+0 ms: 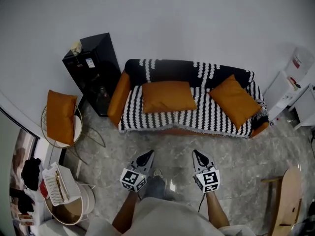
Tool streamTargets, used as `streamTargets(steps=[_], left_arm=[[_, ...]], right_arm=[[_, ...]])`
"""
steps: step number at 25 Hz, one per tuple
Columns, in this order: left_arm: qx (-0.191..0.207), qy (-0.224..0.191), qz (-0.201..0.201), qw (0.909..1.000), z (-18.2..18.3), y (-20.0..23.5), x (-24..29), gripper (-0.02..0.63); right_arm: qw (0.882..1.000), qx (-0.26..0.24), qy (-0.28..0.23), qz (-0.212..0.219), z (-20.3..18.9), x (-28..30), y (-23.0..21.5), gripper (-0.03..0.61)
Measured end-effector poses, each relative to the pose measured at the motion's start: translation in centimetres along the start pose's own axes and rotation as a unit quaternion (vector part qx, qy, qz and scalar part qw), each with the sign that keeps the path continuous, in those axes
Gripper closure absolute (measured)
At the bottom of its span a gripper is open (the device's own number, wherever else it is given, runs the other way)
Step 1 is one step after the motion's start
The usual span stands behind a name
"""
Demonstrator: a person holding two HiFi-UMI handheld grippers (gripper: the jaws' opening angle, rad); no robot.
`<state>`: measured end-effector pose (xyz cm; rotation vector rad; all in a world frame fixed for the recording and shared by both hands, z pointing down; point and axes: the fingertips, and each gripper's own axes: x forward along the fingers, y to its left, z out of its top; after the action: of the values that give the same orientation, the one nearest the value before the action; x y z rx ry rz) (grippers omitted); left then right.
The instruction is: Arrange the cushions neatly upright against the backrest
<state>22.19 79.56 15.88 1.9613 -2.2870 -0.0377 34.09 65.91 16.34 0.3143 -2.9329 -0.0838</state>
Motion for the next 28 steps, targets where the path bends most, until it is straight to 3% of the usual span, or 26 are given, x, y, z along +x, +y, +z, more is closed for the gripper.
streamTargets(steps=[18,28], left_arm=[[-0.008,-0.014,-0.019,0.9997,4.9,17.6,13.0,0.584],[-0.014,0.001,-0.039,0.9991,4.4,24.0,17.3,0.584]], right_arm=[[1.000,-0.015,0.008,-0.003,5.7,21.1,-5.2,0.549],[0.999,0.000,0.023,-0.022,5.1,27.9,-6.4,0.549]])
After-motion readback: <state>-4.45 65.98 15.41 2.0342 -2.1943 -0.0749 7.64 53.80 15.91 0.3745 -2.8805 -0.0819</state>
